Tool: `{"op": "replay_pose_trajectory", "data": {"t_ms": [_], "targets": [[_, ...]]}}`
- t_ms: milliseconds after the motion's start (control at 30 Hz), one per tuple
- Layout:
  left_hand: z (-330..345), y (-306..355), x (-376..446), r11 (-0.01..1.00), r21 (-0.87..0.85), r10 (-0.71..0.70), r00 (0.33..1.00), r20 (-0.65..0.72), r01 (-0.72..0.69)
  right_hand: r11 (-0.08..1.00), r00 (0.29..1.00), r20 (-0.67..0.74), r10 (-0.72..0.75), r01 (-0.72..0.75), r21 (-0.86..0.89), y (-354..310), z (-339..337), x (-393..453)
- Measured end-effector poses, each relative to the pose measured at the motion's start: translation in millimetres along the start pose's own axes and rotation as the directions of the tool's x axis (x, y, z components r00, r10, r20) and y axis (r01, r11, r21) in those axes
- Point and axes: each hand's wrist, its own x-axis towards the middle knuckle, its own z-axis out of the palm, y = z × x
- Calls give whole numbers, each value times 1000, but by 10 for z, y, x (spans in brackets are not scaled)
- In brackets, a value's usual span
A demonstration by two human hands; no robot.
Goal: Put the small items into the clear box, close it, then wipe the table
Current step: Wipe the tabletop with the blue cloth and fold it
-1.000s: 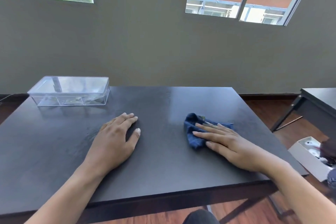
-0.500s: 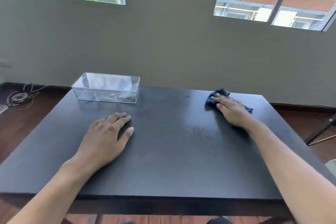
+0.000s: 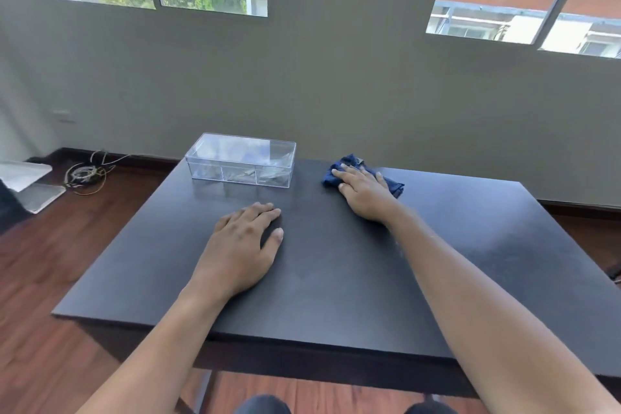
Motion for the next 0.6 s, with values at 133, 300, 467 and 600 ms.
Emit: {"op": "replay_pose_trajectory", "data": {"t_ms": [133,300,467,600], "targets": [[-7,-7,-8,1000,-1,-2,1000,1,2,992,992,29,-122,123,-10,-139,72,-260],[-20,4,-11,1000,-6,0,1000,-15,0,969,968,57,-245,246,-4,-174,71,-627],[-11,-11,-4,1000,-14,-1,1000,-19,1,944,943,53,-328,329,0,-202,141,-1101],[-7,-21,4,1000,-11,3,1000,-22,-4,928,927,53,-372,373,7,-239,178,-1607]]}}
